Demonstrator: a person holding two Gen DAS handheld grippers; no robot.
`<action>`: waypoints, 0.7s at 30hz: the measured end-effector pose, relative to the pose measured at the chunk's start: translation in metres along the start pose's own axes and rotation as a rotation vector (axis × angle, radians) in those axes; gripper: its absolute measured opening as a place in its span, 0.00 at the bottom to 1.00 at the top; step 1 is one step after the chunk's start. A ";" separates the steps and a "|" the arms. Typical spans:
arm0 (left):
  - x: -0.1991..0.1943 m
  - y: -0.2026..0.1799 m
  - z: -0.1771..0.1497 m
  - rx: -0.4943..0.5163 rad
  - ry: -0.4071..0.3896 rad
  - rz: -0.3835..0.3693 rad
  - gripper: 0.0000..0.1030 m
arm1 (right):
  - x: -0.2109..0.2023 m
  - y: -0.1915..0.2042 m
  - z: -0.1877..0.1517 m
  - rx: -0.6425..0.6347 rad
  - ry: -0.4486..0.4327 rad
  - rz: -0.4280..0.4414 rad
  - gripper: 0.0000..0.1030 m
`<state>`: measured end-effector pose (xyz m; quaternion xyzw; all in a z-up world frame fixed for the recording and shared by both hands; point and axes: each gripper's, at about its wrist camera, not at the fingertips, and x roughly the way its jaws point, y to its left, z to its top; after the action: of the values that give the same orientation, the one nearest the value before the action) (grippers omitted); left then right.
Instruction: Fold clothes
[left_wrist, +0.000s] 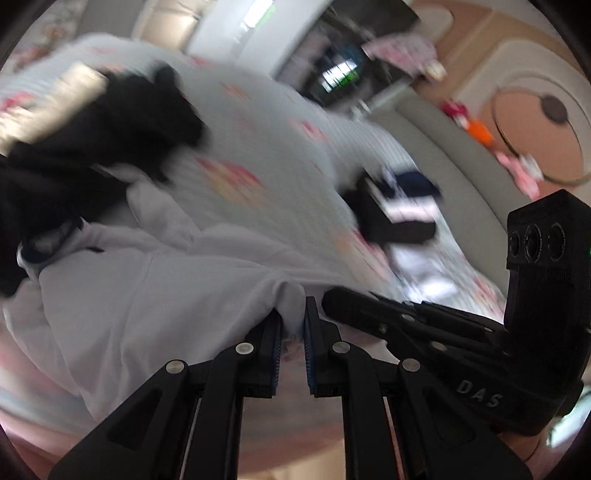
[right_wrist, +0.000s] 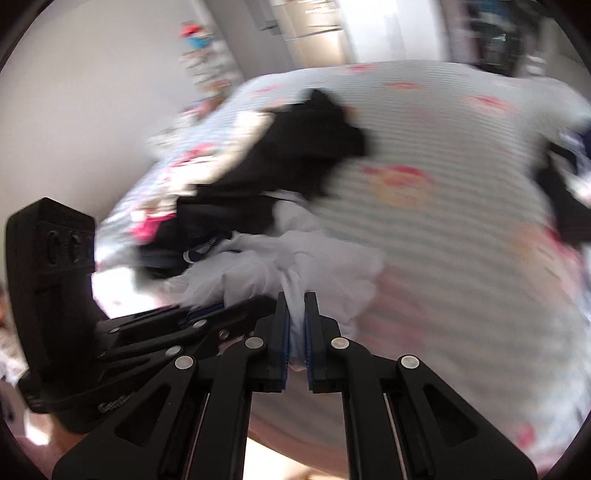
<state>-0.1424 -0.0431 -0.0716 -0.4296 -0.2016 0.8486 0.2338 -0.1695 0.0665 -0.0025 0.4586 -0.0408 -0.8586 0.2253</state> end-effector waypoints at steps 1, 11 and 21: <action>0.016 -0.017 -0.009 0.013 0.031 -0.014 0.11 | -0.009 -0.023 -0.013 0.046 -0.003 -0.032 0.05; 0.119 -0.120 -0.073 0.077 0.267 -0.074 0.12 | -0.054 -0.169 -0.092 0.305 0.031 -0.182 0.07; 0.029 -0.043 -0.078 -0.060 0.139 -0.031 0.42 | -0.058 -0.150 -0.107 0.270 -0.004 -0.100 0.42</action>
<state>-0.0839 0.0191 -0.1094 -0.4912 -0.2170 0.8065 0.2473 -0.1083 0.2402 -0.0611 0.4844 -0.1337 -0.8564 0.1184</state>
